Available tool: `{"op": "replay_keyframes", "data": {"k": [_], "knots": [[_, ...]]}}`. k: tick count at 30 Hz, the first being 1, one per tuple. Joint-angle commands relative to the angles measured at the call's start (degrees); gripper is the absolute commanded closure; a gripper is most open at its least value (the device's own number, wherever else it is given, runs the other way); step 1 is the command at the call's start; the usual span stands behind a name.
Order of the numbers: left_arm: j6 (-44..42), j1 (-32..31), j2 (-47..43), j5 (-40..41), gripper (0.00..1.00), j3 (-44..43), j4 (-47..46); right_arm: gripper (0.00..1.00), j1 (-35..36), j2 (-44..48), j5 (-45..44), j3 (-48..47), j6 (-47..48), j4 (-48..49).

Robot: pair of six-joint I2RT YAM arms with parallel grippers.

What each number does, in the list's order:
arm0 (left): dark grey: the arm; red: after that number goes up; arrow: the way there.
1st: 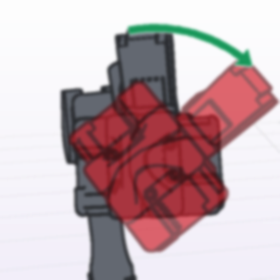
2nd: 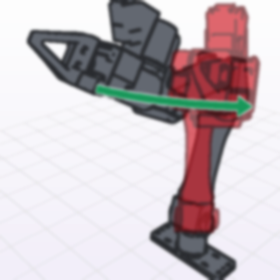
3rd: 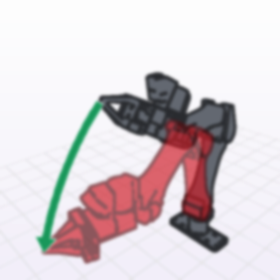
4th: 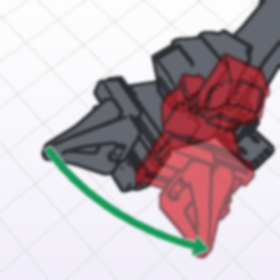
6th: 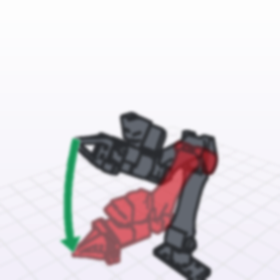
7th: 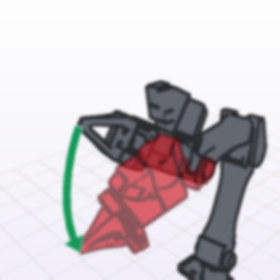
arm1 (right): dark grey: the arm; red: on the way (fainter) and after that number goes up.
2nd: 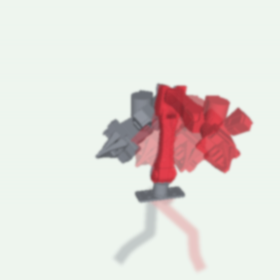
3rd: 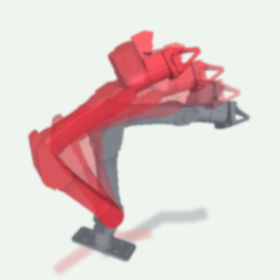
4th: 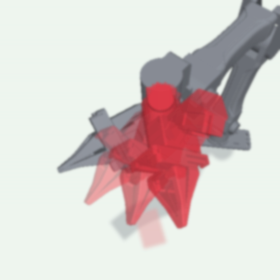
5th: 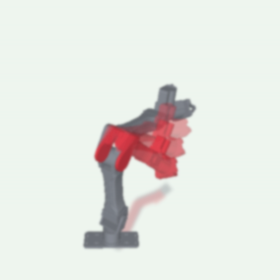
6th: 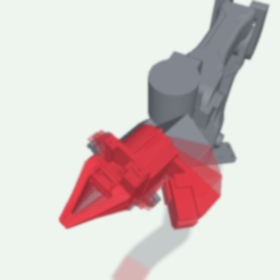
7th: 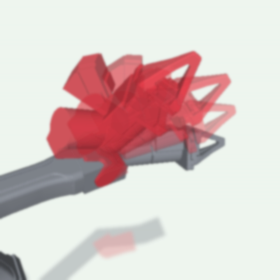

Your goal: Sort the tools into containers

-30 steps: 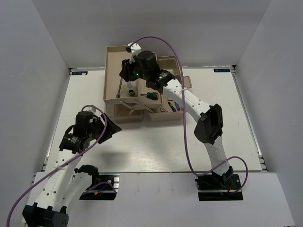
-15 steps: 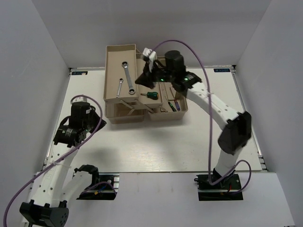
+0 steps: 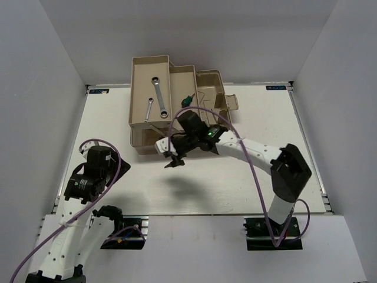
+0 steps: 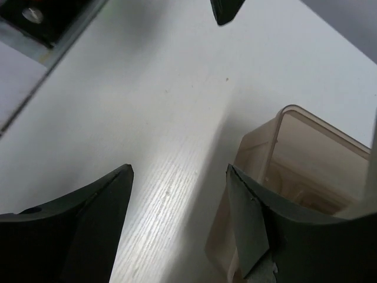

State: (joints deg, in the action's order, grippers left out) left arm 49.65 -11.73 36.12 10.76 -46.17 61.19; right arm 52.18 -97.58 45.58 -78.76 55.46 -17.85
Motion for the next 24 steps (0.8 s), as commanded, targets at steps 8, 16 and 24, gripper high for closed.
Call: {"op": "replay_keyframes", "data": {"k": [8, 16, 24], "knots": [[2.1, 0.3, -3.2, 0.1, 0.29, 1.5, 2.4, 0.31, 5.3, -12.0, -22.1, -3.6, 1.6, 20.2], [1.1, 0.3, -2.6, -2.6, 0.31, 2.7, 0.1, 0.32, 6.8, -21.1, -31.2, -12.0, 3.1, 18.2], [-1.7, 0.3, -0.4, -4.8, 0.49, 5.1, -5.1, 0.8, 6.7, -23.1, -33.2, -14.3, 3.6, 13.2]]}}
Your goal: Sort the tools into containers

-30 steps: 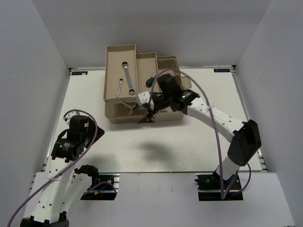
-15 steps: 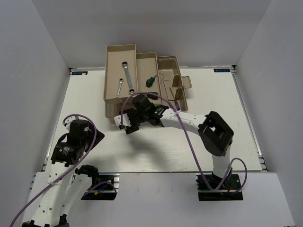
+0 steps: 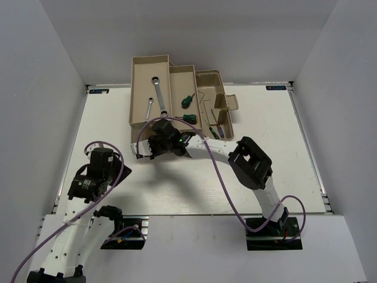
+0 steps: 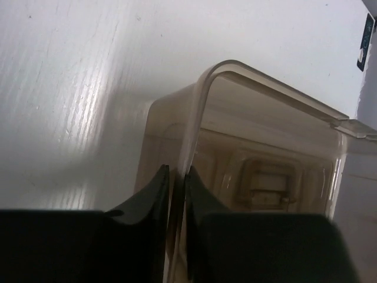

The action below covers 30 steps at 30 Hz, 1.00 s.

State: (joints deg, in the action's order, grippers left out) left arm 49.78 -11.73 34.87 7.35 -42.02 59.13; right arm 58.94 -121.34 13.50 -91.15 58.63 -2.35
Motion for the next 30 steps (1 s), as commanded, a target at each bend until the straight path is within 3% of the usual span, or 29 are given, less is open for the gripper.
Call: {"op": "replay_keyframes", "data": {"k": [1, 2, 5, 13, 20, 26, 30], "knots": [[-1.9, 0.3, 1.3, -2.0, 0.54, 1.9, -3.7, 0.89, 0.0, 1.0, -1.0, -1.7, 0.3, -2.3], [-2.5, 0.3, 1.3, -2.0, 0.64, 3.3, -4.2, 1.0, -0.1, 1.3, -0.9, -1.7, -0.3, -2.2], [-2.5, 0.3, 2.6, -3.7, 0.74, 6.9, -7.6, 1.0, -0.4, 3.2, -0.9, -2.6, -2.8, -2.1], [-3.1, 0.3, 11.3, -17.2, 0.72, 11.4, -24.2, 1.0, -2.2, 13.6, -0.1, -6.3, -13.0, -3.6], [-0.8, 0.8, 19.7, -27.3, 0.6, 15.7, -40.7, 1.0, -4.9, 21.7, 2.4, -5.3, -21.7, -1.8], [2.1, 2.1, 26.4, -32.3, 0.59, 19.2, -52.8, 1.0, -6.8, 28.8, 7.0, 3.0, -25.9, 1.7], [2.6, 3.9, 33.7, -33.0, 0.59, 15.1, -56.8, 1.0, -7.5, 32.6, 10.4, 9.0, -27.7, 5.6]]}}
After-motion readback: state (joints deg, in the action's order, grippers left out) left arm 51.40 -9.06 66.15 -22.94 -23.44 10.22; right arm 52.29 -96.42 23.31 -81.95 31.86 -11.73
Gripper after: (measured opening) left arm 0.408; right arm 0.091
